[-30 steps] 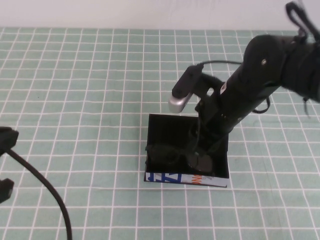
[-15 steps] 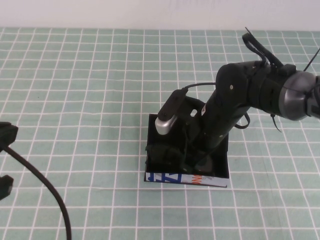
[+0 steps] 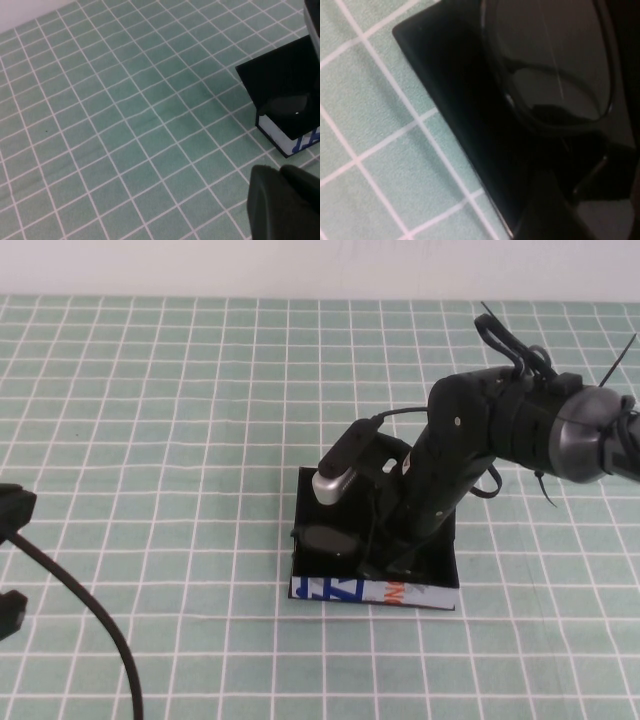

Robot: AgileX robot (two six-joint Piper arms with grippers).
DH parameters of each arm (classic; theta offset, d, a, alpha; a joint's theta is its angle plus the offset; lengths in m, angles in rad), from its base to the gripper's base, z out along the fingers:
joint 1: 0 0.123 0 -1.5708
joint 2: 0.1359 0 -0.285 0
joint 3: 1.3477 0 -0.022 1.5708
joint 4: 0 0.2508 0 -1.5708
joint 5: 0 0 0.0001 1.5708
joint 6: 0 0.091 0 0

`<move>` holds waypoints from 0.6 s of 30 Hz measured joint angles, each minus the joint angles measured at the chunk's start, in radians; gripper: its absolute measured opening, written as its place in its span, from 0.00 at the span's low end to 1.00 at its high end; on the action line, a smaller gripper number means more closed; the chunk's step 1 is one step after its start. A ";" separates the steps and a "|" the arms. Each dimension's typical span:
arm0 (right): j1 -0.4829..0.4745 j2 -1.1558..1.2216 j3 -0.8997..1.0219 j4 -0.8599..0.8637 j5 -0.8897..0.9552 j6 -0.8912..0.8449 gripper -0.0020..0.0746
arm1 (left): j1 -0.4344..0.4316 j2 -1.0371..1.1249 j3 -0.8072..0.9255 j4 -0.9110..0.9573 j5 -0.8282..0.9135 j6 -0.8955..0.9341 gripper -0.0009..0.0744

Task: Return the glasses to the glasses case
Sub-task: Close the glasses case

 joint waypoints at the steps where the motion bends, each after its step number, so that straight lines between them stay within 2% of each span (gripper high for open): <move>1: 0.000 0.002 -0.002 0.000 -0.003 0.001 0.46 | 0.000 0.000 0.000 0.000 0.000 0.000 0.01; 4: 0.000 0.008 -0.004 0.000 -0.012 0.001 0.40 | 0.000 0.000 0.000 0.002 0.000 0.000 0.01; 10: 0.002 0.014 -0.004 0.009 0.005 0.001 0.16 | 0.000 0.000 0.000 0.004 -0.002 0.000 0.01; 18: 0.002 -0.006 -0.004 -0.012 0.005 0.001 0.11 | 0.000 0.000 0.000 0.004 -0.006 0.000 0.01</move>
